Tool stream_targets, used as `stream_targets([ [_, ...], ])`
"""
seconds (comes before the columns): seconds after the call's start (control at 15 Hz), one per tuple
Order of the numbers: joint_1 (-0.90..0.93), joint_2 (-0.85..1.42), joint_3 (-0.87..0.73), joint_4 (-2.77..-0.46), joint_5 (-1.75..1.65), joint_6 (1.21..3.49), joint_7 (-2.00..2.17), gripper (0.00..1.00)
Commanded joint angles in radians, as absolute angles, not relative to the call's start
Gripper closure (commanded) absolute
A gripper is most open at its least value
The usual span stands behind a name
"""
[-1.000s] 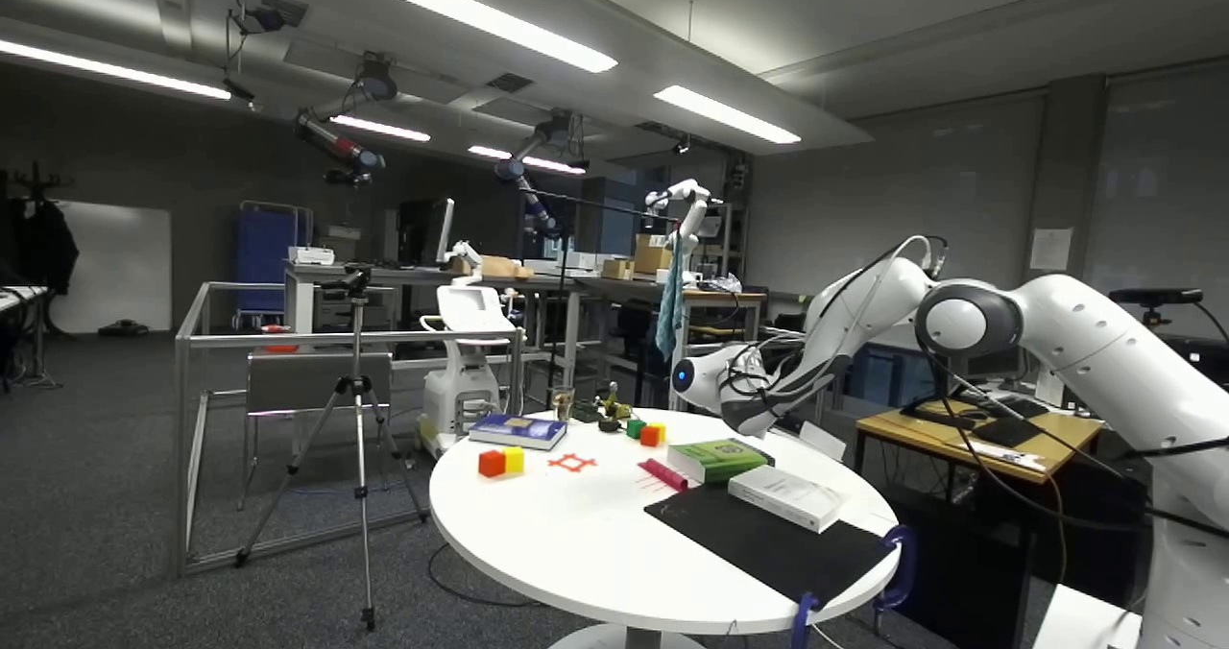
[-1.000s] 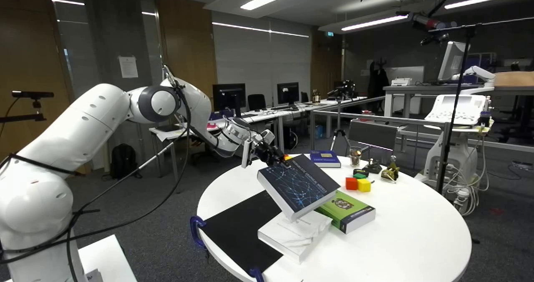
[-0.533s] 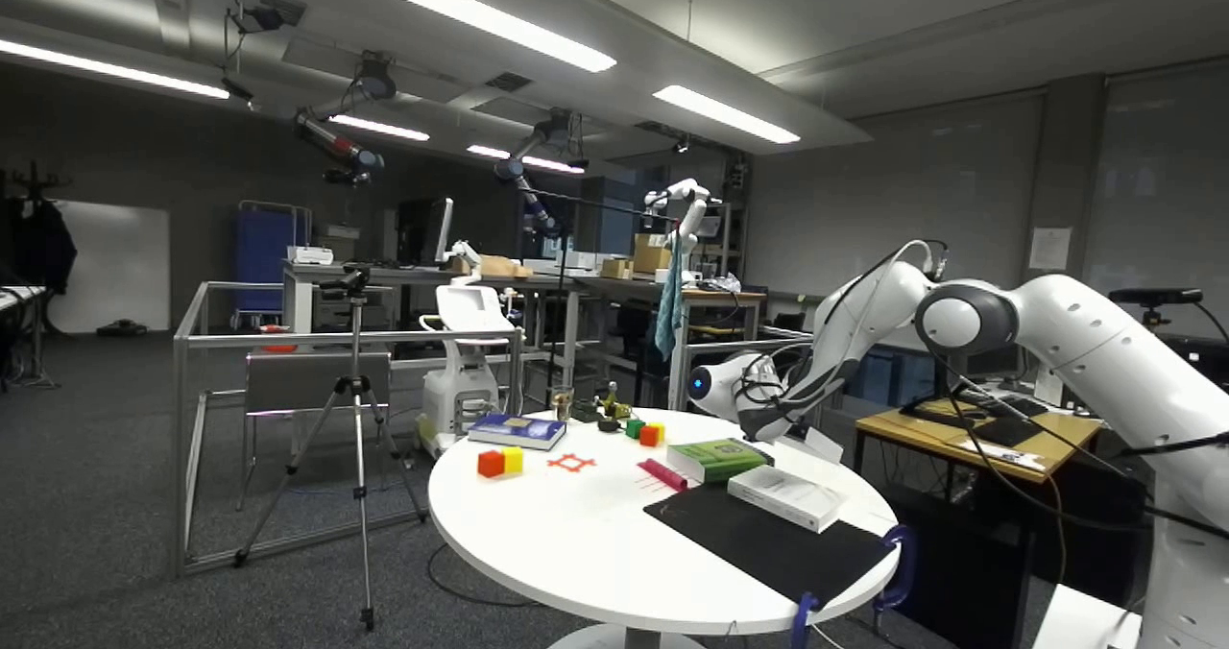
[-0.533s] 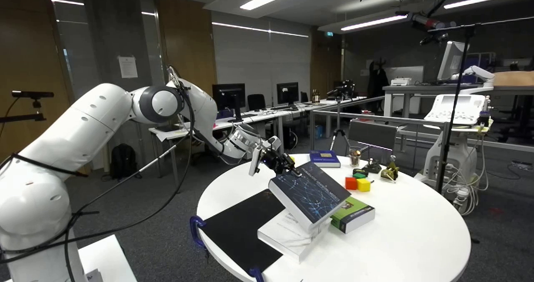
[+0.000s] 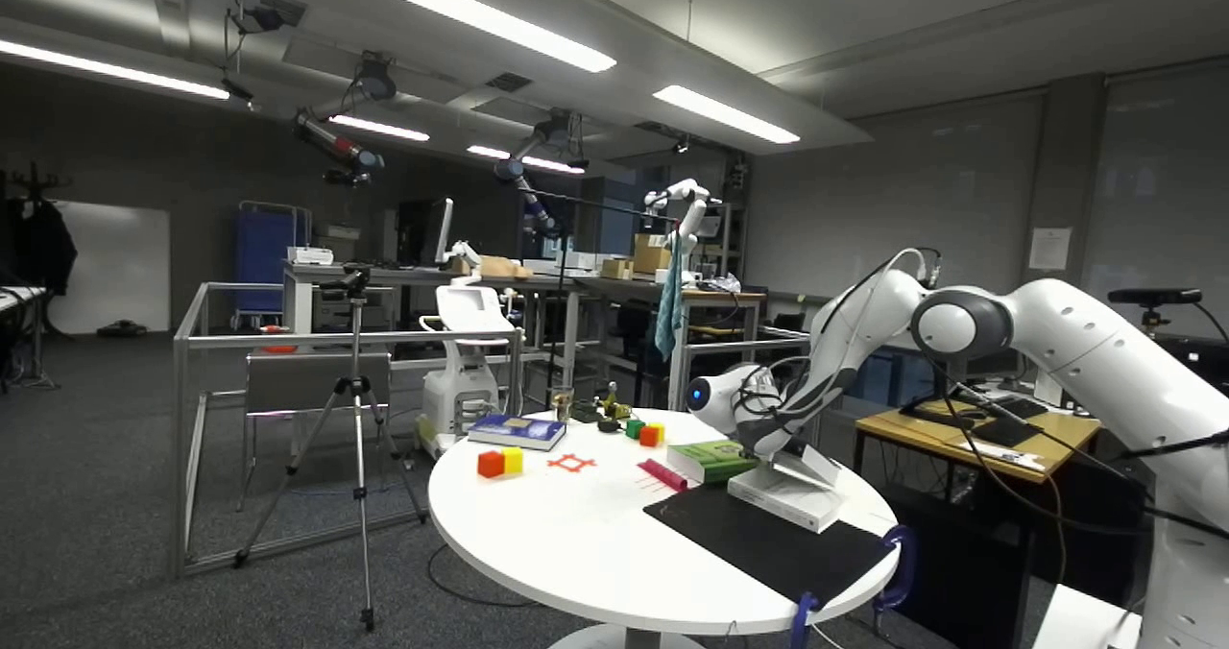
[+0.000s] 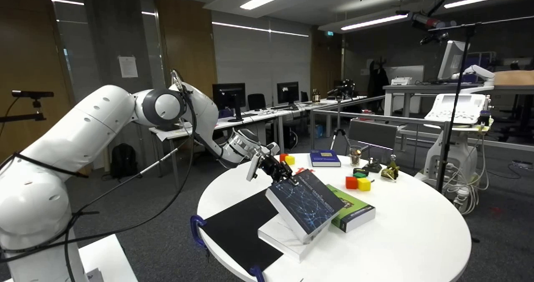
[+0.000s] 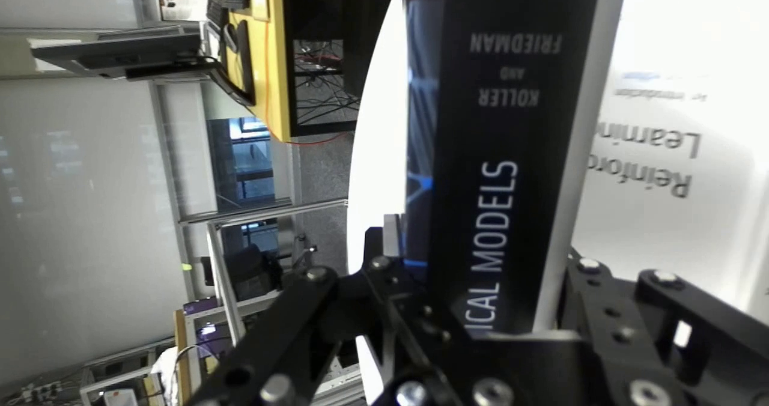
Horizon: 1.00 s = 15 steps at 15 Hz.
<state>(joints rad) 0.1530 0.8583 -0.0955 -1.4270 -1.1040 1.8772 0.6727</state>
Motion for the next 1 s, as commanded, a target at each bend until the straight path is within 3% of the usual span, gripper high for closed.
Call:
stream_targets([
  [0.0, 0.168, 0.871, -0.1, -1.43, -1.127, 1.88, 0.686, 0.73],
  [0.93, 0.187, 0.781, -0.092, -1.634, -1.277, 1.916, 0.793, 0.73],
])
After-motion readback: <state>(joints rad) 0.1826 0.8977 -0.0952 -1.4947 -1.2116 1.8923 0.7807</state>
